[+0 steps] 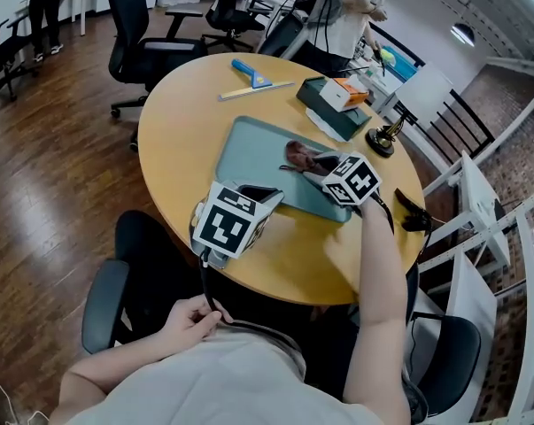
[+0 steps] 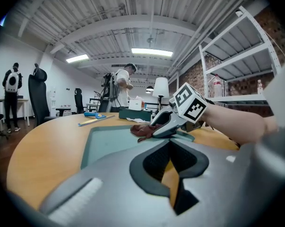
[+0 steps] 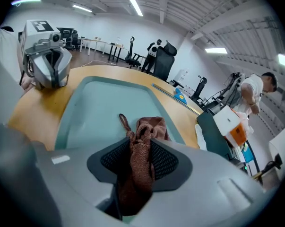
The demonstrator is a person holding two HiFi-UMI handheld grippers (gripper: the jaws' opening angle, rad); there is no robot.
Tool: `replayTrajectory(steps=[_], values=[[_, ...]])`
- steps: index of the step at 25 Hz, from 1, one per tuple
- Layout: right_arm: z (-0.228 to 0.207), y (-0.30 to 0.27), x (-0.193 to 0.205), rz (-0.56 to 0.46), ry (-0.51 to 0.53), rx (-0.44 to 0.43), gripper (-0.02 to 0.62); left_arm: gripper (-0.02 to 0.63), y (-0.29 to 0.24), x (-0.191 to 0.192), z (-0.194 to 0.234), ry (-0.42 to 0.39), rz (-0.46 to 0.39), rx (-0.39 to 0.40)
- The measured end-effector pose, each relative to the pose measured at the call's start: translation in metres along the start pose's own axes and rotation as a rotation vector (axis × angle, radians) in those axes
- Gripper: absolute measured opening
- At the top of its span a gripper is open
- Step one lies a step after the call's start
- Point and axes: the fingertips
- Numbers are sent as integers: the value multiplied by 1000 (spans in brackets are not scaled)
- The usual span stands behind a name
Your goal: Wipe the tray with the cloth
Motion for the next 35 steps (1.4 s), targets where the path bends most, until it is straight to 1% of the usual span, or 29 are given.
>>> replayTrajectory(steps=[6,10,15,20,31,35], values=[[45,20,-18,-60,79,-96,137,14,10,-11,-6,-32,-103,19],[67,29,-28,-80,131,-154,137,14,10,-12,-6,-42,-114,23],[71,24,-35,-97,140,-180,137,14,10,-11,-7,-34,-110,28],[57,13,-39,-93,125,-160,137,14,10,-11,-5,-47,-116,18],[1,-22,-37,-37,31,-87,137,14,9,-12,-7,-49,-112,16],[-18,-35,-34,-19,1,-41,137,14,9,-11,-8,-50,-110,18]])
Point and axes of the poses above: the fingertips, and each gripper's own axes: y backward along the fingers, z to its left, x out of its underside, and after that the axes turned 9 degrees about y, right-handed
